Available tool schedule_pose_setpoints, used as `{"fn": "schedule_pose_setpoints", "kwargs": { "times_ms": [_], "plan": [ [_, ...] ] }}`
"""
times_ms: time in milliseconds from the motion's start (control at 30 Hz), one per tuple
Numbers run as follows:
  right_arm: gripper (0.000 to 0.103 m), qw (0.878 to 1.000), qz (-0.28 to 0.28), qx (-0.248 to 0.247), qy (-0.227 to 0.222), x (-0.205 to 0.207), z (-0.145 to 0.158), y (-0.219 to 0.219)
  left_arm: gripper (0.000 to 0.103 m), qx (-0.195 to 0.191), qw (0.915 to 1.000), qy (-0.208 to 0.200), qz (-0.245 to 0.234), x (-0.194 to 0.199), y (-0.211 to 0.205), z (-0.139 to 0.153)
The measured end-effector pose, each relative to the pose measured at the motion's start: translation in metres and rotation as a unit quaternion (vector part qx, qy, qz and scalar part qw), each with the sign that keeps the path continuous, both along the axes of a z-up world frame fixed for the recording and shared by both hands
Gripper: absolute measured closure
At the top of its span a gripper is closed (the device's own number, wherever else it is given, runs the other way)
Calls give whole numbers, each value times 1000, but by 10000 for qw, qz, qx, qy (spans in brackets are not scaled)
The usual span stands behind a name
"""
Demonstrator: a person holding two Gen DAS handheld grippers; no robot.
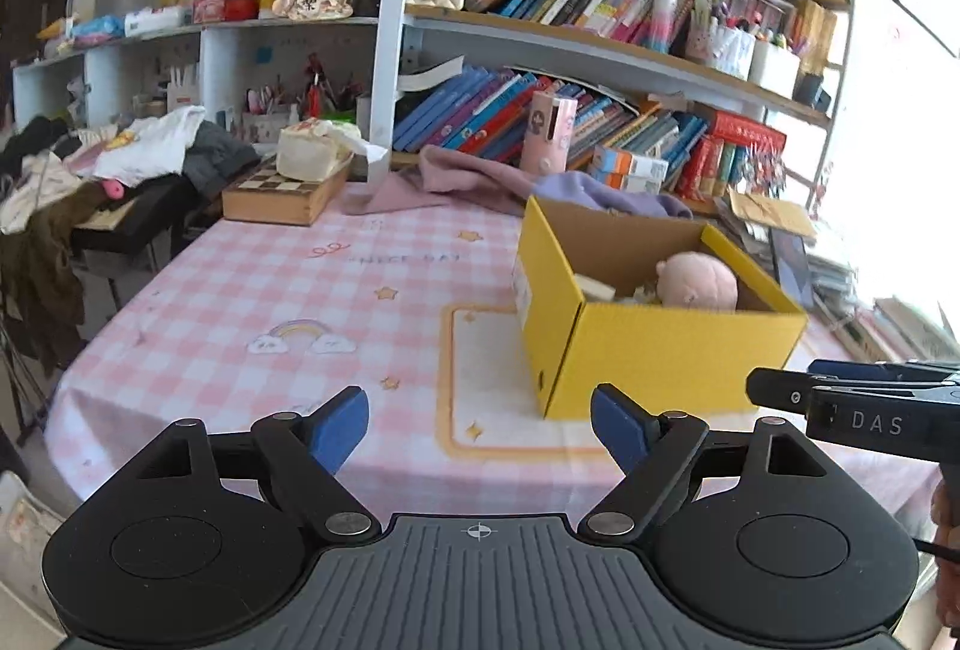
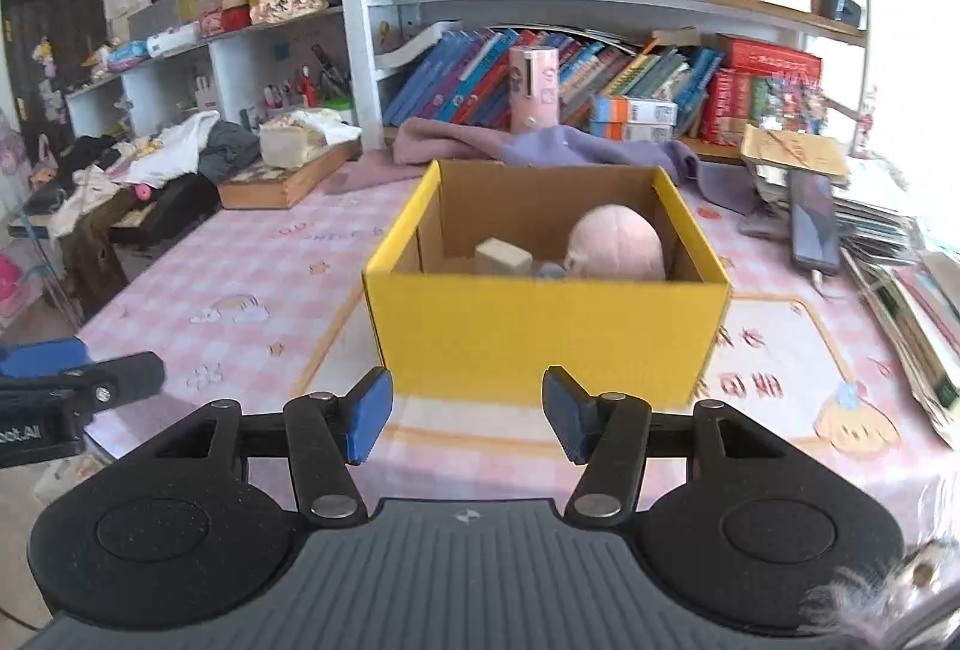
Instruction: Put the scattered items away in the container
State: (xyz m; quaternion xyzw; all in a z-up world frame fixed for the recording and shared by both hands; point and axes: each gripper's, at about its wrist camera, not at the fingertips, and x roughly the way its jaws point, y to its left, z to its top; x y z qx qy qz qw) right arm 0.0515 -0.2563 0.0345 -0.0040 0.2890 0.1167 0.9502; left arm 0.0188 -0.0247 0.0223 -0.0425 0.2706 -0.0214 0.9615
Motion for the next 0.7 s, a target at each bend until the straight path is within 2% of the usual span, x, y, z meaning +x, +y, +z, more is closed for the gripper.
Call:
{"fn": "schedule_pose_setpoints", "kwargs": {
  "times_ms": [100, 200, 300, 567, 700],
  "plan": [
    [47, 9999, -165, -16, -12, -16, -6, 5, 11, 242, 9997, -32, -27, -14, 1, -3],
    [38, 9994, -308, -41, -128, -32, -7, 12, 11, 389, 9992, -55, -69, -23, 3, -4],
    [33, 9990, -404, -31, -213, -43, -6, 16, 7, 443, 9990, -57, -72, -28, 7, -3],
    [19, 9982, -519, 29, -295, -55, -1, 23, 4, 496, 9984, -262, -51, -37, 19, 4],
    [16, 9983, -462, 2, -343, -56, 2, 28, 3, 509, 9983, -267, -42, -38, 22, 4]
  ]
}}
